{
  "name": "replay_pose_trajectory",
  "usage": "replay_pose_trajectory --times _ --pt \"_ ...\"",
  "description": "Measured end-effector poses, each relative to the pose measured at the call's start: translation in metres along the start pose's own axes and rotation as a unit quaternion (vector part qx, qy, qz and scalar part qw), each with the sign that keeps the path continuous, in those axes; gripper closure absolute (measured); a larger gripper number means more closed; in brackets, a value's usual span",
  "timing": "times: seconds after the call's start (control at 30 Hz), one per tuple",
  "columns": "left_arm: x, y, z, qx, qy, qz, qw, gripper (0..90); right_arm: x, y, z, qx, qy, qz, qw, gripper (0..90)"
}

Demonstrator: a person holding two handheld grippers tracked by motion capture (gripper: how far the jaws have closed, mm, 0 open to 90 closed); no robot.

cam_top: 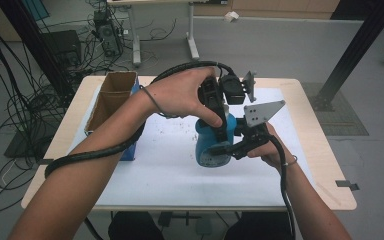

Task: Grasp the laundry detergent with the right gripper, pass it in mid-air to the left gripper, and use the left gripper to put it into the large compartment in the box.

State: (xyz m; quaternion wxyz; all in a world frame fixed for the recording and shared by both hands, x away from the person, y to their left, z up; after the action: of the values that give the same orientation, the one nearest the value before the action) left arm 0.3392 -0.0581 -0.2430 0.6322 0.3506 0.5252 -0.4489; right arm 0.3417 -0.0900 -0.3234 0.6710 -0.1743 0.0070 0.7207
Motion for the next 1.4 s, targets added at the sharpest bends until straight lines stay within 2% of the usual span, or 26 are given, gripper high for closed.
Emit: replay_pose_trajectory --times 0.33,0.63,0.73,1.0,1.3,1.4 --pt "-0.0015 0.0003 0.0013 0.000 -0.002 0.005 1.0000 37.5 -0.0001 -0.0011 0.0002 0.000 -0.004 -0.004 1.0000 44.1" --pt "-0.0025 0.0013 0.0018 -0.005 -0.003 0.006 1.0000 37.6 0.0010 -0.0017 0.0011 0.010 -0.014 -0.004 0.9998 42.5" --pt "-0.0018 0.0019 0.0019 -0.002 -0.002 0.012 0.9999 37.6 0.0019 -0.0016 0.0020 0.016 -0.017 -0.006 0.9997 35.2" --pt "-0.0026 0.0047 0.0008 -0.007 -0.004 0.014 0.9999 37.6 0.0038 -0.0011 -0.0003 0.010 0.001 -0.007 0.9999 21.0" --pt "-0.0022 0.0054 -0.0016 -0.010 0.000 0.012 0.9999 37.6 0.0073 -0.0058 -0.0046 0.018 0.020 -0.035 0.9990 5.3" --pt "-0.0026 0.0062 -0.0020 -0.011 0.000 0.016 0.9998 37.6 0.0074 -0.0059 -0.0047 0.016 0.027 -0.036 0.9988 4.8"
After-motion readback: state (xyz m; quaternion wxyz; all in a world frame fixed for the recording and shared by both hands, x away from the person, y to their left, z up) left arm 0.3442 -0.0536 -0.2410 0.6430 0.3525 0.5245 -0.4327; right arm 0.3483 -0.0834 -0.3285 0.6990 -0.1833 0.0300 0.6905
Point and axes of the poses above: each handheld gripper's, and its own axes: x roughly forward along the jaws, z roughly out of its top, y roughly to its left, the point moved 9 cm from there along x, roughly forward along the jaws, and after that the axes turned 14 degrees about -x, right-handed, at the moved point
